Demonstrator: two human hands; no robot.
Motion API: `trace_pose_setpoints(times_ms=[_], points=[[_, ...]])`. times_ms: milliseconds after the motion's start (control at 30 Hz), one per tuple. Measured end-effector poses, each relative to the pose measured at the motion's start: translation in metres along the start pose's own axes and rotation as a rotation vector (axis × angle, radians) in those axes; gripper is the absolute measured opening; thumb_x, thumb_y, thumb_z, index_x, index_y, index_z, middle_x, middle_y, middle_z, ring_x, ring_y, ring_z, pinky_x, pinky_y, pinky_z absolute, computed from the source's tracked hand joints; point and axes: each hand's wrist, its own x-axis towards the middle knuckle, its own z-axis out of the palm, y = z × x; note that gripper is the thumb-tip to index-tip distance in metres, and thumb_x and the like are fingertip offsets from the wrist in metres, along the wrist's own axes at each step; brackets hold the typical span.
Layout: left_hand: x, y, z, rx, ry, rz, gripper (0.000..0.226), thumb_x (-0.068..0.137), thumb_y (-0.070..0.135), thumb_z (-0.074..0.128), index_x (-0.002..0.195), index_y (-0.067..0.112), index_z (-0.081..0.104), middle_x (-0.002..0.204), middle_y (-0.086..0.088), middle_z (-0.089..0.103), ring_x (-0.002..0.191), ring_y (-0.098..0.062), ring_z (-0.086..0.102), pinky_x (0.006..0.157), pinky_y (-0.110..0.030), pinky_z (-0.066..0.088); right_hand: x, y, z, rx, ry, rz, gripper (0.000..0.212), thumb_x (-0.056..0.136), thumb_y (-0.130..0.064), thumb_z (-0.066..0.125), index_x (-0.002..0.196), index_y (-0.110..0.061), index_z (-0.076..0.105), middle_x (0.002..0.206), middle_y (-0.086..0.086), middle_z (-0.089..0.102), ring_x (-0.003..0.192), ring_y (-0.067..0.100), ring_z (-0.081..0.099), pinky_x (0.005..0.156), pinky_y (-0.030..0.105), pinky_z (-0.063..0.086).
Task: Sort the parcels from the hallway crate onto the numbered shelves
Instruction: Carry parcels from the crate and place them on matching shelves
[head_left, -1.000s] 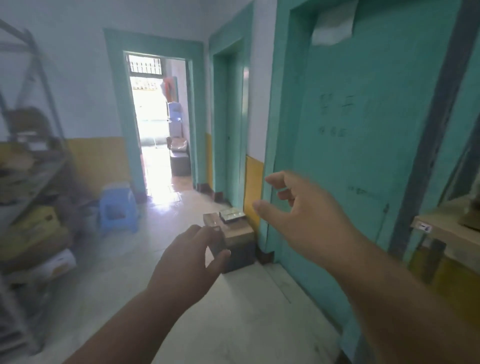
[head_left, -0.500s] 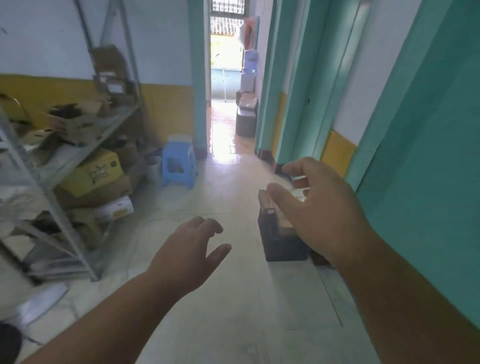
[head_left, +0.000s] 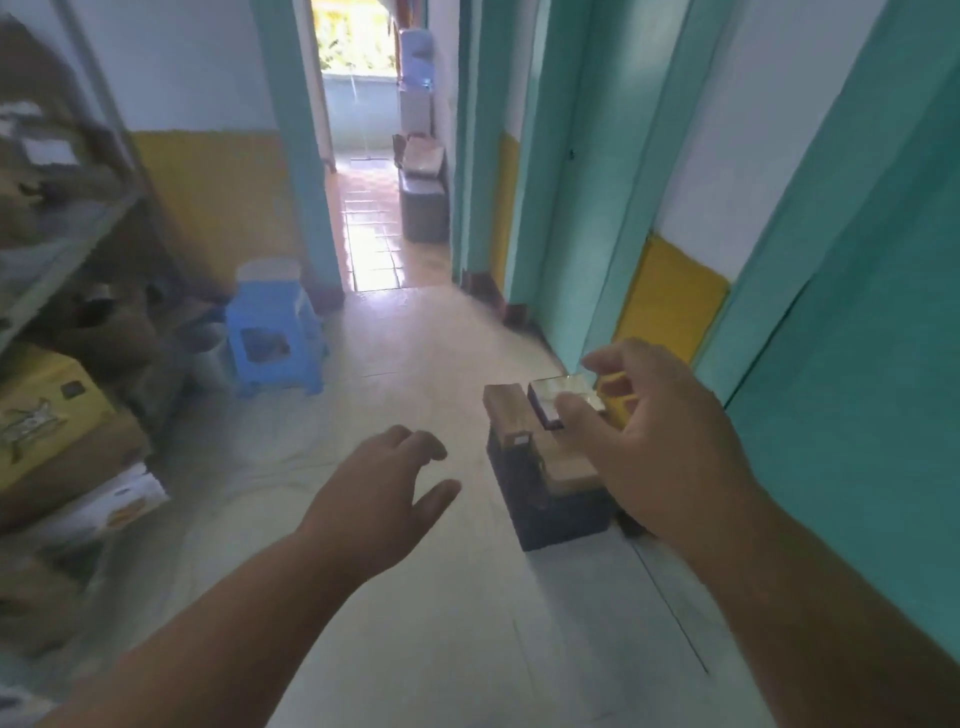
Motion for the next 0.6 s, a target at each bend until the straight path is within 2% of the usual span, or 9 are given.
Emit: trace_pose_setpoints(times_ms=[33, 100, 233, 400, 600], points=[[0.027, 0.001, 0.002, -0.01, -0.011, 0.029, 0.038, 0.093, 0.053, 0.057, 0.125, 0.031, 0.057, 0.118, 0.009, 0.059, 0.102, -0.011, 0.058, 0.089, -0.028, 0.051, 0.015, 0.008, 0.001, -0.021, 0.01, 0.032, 0.035, 0.092, -0.047, 0.06, 0.123, -0.033, 0.053, 0.118, -0.014, 0.052, 0.102, 0.004, 0.051, 0.071, 0.008, 0.035], [0.078, 0.002, 0.015, -0.03, -0.04, 0.081, 0.036, 0.094, 0.051, 0.056, 0.124, 0.031, 0.058, 0.117, 0.008, 0.059, 0.1, -0.011, 0.058, 0.086, -0.026, 0.051, 0.047, 0.025, 0.006, -0.045, 0.029, 0.092, 0.034, 0.093, -0.046, 0.059, 0.123, -0.032, 0.051, 0.117, -0.015, 0.049, 0.103, 0.005, 0.05, 0.07, 0.012, 0.037], [0.171, 0.0, 0.058, -0.064, -0.122, 0.139, 0.03, 0.095, 0.049, 0.056, 0.12, 0.033, 0.059, 0.116, 0.01, 0.059, 0.097, -0.009, 0.056, 0.084, -0.022, 0.05, 0.112, 0.07, 0.022, -0.092, 0.072, 0.153, 0.037, 0.092, -0.044, 0.061, 0.125, -0.03, 0.052, 0.118, -0.013, 0.051, 0.107, 0.006, 0.052, 0.087, 0.021, 0.041], [0.284, -0.012, 0.087, -0.077, -0.158, 0.15, 0.03, 0.095, 0.047, 0.058, 0.121, 0.032, 0.061, 0.114, 0.011, 0.059, 0.095, -0.007, 0.056, 0.082, -0.019, 0.047, 0.221, 0.121, 0.044, -0.137, 0.07, 0.159, 0.04, 0.092, -0.043, 0.062, 0.127, -0.026, 0.053, 0.114, -0.015, 0.048, 0.105, 0.006, 0.051, 0.084, 0.022, 0.039], [0.399, -0.053, 0.099, -0.062, -0.192, 0.095, 0.037, 0.095, 0.05, 0.056, 0.126, 0.031, 0.058, 0.117, 0.01, 0.059, 0.101, -0.009, 0.057, 0.088, -0.024, 0.051, 0.353, 0.149, 0.093, -0.143, 0.045, 0.126, 0.039, 0.091, -0.042, 0.064, 0.124, -0.023, 0.055, 0.115, -0.01, 0.053, 0.103, 0.006, 0.05, 0.082, 0.021, 0.039]])
